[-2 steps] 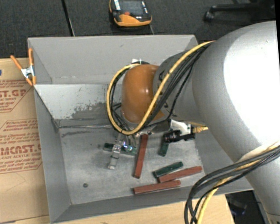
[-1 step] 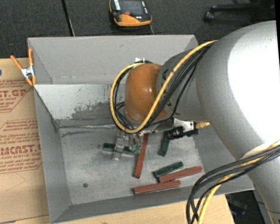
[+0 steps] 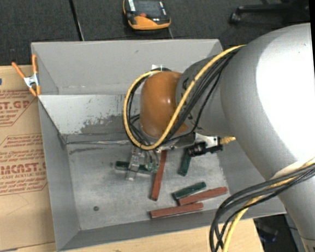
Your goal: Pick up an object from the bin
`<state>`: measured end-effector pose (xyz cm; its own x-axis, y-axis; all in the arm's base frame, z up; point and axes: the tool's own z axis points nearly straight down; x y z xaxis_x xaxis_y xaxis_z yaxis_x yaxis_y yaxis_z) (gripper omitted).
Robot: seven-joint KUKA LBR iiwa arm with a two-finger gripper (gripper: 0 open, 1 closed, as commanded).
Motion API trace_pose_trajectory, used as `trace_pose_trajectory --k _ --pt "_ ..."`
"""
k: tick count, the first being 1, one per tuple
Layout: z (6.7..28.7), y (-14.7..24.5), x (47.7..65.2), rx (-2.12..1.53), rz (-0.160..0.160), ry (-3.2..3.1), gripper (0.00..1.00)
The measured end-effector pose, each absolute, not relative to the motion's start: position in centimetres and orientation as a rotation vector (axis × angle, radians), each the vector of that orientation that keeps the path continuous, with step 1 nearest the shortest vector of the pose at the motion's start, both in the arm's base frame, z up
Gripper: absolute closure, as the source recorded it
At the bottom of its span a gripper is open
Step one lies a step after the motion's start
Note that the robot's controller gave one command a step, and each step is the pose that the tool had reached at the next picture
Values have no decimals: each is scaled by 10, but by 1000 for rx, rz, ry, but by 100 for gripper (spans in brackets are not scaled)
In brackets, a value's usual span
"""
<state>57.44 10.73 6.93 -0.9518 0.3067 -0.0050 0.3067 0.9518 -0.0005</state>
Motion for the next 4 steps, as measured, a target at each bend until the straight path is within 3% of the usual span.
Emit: trace_pose_trajectory --k 2,4 --pt "86 107 572 487 -5 3110 100" --pt "125 108 573 486 0 3104 100"
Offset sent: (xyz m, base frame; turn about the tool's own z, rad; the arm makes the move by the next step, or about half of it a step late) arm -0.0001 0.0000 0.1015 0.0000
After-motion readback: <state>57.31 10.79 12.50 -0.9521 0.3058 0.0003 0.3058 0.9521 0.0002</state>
